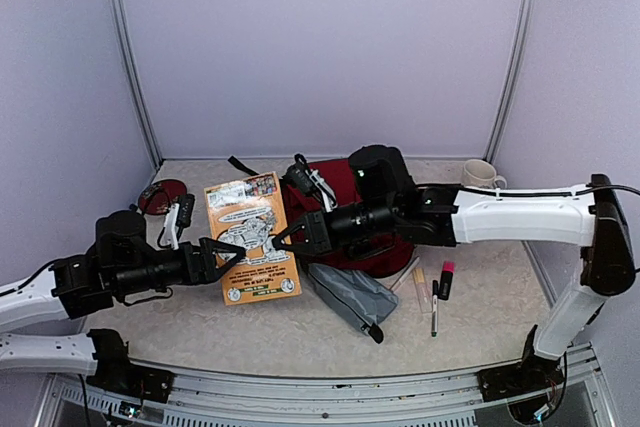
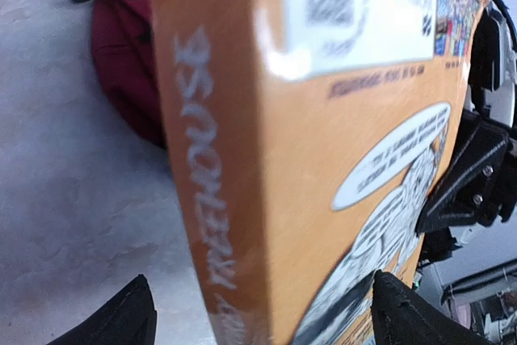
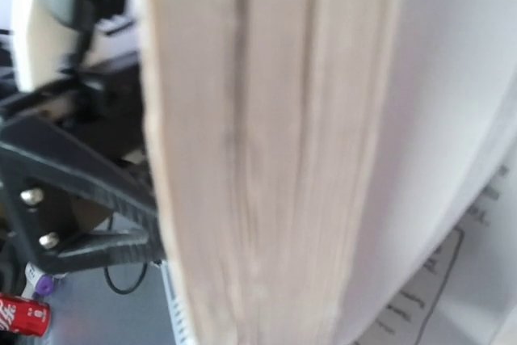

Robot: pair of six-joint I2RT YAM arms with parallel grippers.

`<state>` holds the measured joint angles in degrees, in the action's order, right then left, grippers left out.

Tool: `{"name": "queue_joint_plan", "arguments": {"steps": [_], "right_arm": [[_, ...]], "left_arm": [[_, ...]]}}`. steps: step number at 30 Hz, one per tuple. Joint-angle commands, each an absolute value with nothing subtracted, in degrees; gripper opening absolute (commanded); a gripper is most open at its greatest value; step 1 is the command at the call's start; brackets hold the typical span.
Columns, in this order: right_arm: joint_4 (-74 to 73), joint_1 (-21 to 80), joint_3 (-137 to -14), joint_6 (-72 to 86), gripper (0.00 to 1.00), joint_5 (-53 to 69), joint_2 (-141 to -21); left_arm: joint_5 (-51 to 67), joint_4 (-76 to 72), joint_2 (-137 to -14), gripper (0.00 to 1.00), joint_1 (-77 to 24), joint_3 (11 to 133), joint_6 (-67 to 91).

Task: Pack the student bag
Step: Pass from the right arm to the left

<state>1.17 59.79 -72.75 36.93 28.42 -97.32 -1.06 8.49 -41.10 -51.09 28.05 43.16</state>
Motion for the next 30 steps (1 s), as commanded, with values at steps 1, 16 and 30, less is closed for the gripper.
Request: {"name": "queue_joint_plan", "arguments": {"steps": [1, 16, 30], "right_arm": [[2.8, 59.68, -70.53, 27.43, 0.0, 27.66, -88.21], [3.28, 59.68, -66.23, 17.74, 0.0, 31.82, -79.96], [20.88, 59.5, -46.27, 21.03, 1.0, 19.31, -61.82]], "left_arm": [[8.84, 2.46, -39.21, 0.89, -51.77, 30.06, 35.85], [12.02, -12.12, -50.53, 0.3, -66.12, 38.67, 27.43], [-0.03, -19.56, -47.34, 0.0, -70.03, 41.81, 21.38]]}}
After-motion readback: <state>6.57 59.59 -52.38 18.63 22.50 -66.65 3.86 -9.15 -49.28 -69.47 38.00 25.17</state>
